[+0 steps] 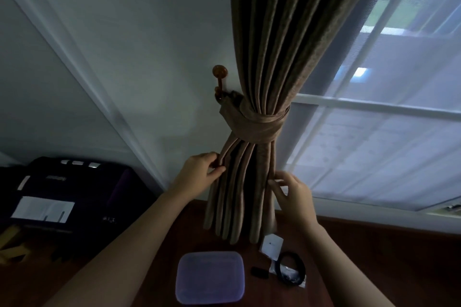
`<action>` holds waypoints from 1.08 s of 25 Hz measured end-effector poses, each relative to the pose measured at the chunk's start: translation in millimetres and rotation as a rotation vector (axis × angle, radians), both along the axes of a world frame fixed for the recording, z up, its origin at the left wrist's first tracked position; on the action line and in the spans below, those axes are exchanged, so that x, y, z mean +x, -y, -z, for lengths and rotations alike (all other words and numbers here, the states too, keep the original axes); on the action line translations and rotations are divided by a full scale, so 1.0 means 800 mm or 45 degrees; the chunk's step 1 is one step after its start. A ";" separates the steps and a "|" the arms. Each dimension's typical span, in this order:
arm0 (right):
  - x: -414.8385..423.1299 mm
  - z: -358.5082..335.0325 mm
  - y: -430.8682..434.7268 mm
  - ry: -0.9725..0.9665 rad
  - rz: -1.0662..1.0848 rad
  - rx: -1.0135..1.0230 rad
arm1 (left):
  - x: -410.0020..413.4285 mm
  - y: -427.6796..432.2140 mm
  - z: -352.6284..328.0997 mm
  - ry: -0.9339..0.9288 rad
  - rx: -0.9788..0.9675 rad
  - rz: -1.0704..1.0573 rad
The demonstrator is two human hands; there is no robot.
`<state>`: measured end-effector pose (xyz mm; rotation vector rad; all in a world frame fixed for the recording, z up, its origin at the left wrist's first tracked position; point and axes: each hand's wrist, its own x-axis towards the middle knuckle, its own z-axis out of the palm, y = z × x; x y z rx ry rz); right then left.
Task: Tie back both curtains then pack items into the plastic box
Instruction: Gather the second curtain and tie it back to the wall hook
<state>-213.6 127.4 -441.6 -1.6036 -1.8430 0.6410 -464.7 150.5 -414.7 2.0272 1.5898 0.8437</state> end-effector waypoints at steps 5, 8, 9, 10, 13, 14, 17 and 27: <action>-0.004 0.006 -0.025 0.422 0.014 -0.081 | 0.005 -0.007 0.017 -0.186 -0.087 -0.021; 0.018 -0.003 -0.038 0.583 0.183 -0.061 | -0.015 0.004 0.019 -0.357 0.137 -0.063; 0.027 -0.007 -0.040 0.601 0.246 -0.045 | -0.023 0.010 0.019 -0.430 0.188 -0.093; 0.033 -0.011 -0.042 0.626 0.284 -0.039 | -0.032 0.016 0.019 -0.482 0.236 -0.130; 0.034 -0.016 -0.052 0.700 0.294 -0.102 | -0.042 0.031 0.017 -0.520 0.305 -0.215; 0.032 -0.017 -0.057 0.706 0.275 -0.133 | -0.041 0.031 0.016 -0.487 0.278 -0.223; 0.024 -0.015 -0.056 0.592 0.195 -0.162 | -0.028 0.026 0.019 -0.316 0.100 -0.200; -0.013 0.030 -0.008 0.390 0.095 -0.195 | -0.003 0.018 0.072 -0.408 -0.210 -0.144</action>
